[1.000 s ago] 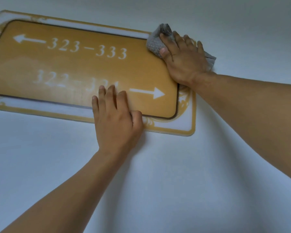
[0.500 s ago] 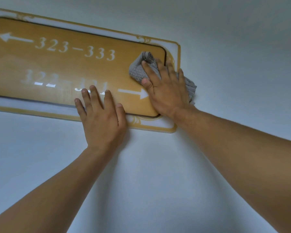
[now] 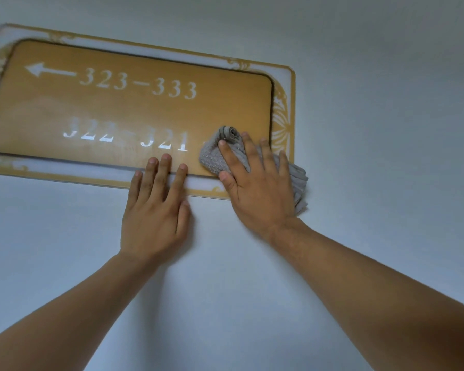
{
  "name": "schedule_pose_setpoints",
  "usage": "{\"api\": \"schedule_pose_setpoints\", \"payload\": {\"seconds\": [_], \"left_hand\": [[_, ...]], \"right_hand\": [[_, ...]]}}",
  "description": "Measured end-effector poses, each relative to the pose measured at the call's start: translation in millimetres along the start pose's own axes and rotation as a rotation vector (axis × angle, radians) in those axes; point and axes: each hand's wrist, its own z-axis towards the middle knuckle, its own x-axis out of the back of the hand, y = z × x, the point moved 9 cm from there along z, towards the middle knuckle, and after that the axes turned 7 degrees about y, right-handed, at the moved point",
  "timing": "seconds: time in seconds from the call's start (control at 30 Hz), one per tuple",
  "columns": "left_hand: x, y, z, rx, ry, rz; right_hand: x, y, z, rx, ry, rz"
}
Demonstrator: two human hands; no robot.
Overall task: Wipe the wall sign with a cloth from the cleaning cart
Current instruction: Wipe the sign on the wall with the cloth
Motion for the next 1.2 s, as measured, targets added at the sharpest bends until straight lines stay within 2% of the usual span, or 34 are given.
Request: {"api": "schedule_pose_setpoints", "payload": {"seconds": [0.37, 0.53, 0.67, 0.87, 1.2], "left_hand": [[3, 2, -9, -0.038, -0.102, 0.067], [22, -1, 15, 0.082, 0.002, 0.004], [18, -1, 32, 0.083, 0.036, 0.036], [7, -33, 54, 0.149, 0.009, 0.044], [6, -48, 50, 0.126, 0.067, -0.017]], "right_hand": [[-5, -11, 0, 0.138, -0.085, 0.003], [-8, -10, 6, 0.151, -0.083, 0.008], [-10, -8, 25, 0.204, -0.109, 0.011], [-11, -1, 64, 0.123, -0.055, 0.033], [-15, 7, 140, 0.039, -0.005, -0.022]]}}
